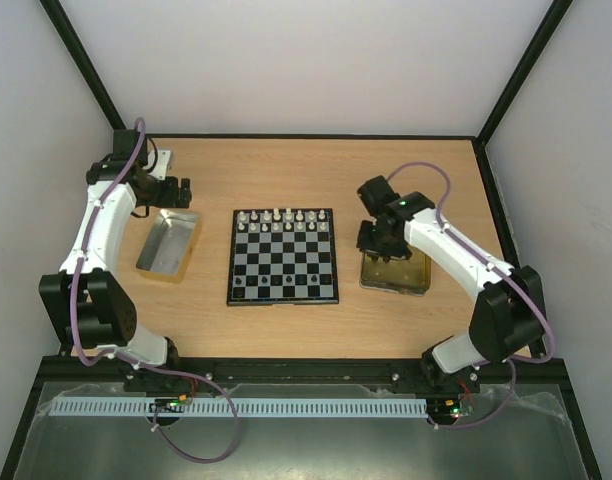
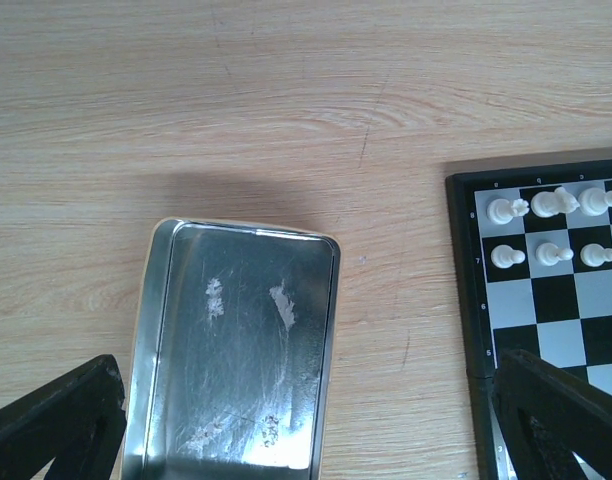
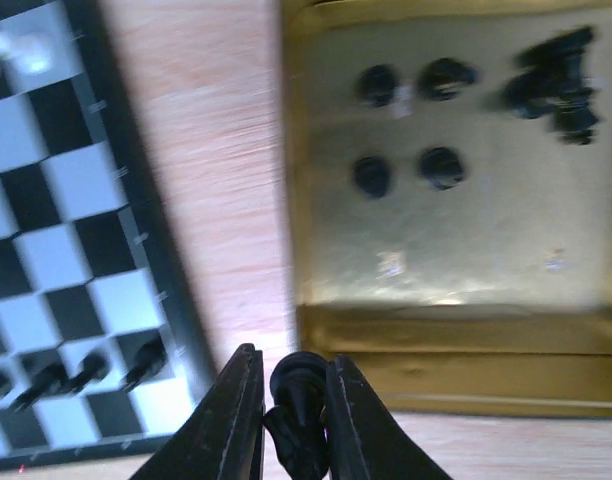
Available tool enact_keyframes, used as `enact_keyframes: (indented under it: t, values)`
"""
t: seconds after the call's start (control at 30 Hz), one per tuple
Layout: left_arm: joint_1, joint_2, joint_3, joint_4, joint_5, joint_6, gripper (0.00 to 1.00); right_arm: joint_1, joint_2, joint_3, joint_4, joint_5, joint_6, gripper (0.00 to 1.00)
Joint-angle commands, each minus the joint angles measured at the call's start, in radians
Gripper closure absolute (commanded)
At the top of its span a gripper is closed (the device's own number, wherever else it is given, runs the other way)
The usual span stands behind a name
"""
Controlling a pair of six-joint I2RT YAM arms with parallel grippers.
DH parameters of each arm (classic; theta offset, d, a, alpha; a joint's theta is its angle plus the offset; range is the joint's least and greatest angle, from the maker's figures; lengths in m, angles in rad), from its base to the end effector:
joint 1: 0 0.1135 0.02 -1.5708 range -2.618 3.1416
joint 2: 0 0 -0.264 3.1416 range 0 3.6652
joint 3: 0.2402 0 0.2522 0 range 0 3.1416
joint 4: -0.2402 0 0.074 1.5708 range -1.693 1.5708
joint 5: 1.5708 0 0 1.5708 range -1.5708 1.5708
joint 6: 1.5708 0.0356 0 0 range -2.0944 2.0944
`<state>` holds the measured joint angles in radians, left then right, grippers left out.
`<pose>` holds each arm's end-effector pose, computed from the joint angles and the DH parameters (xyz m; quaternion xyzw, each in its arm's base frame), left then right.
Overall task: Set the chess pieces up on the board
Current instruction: Pick up the chess piece from the storage box, then place the chess piece on the chessboard.
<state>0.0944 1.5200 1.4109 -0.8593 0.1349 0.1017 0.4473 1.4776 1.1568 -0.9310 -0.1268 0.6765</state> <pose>0.3176 0.0253 0.3201 0.0235 0.9527 -0.0351 0.3009 0.2515 0.1256 0.2522 0.1027 0.9800 0.1374 0.1008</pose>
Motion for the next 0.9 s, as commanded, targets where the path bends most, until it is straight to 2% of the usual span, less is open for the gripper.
enact_keyframes:
  t: [0.0,0.27,0.4,0.87]
  values:
    - [-0.004,-0.041,0.005,-0.010,0.011,0.003,0.01,0.143,0.008,0.102,-0.112,0.020,0.080,0.86]
    - [-0.004,-0.083,-0.021,0.002,0.010,0.002,0.00,0.428,0.176,0.316,-0.153,0.012,0.158,0.85]
    - [-0.002,-0.097,-0.031,0.006,0.007,-0.003,0.00,0.531,0.286,0.418,-0.165,-0.006,0.164,0.86]
    - [0.047,-0.125,-0.068,0.023,0.021,-0.006,0.01,0.630,0.609,0.782,-0.254,-0.022,0.084,0.85]
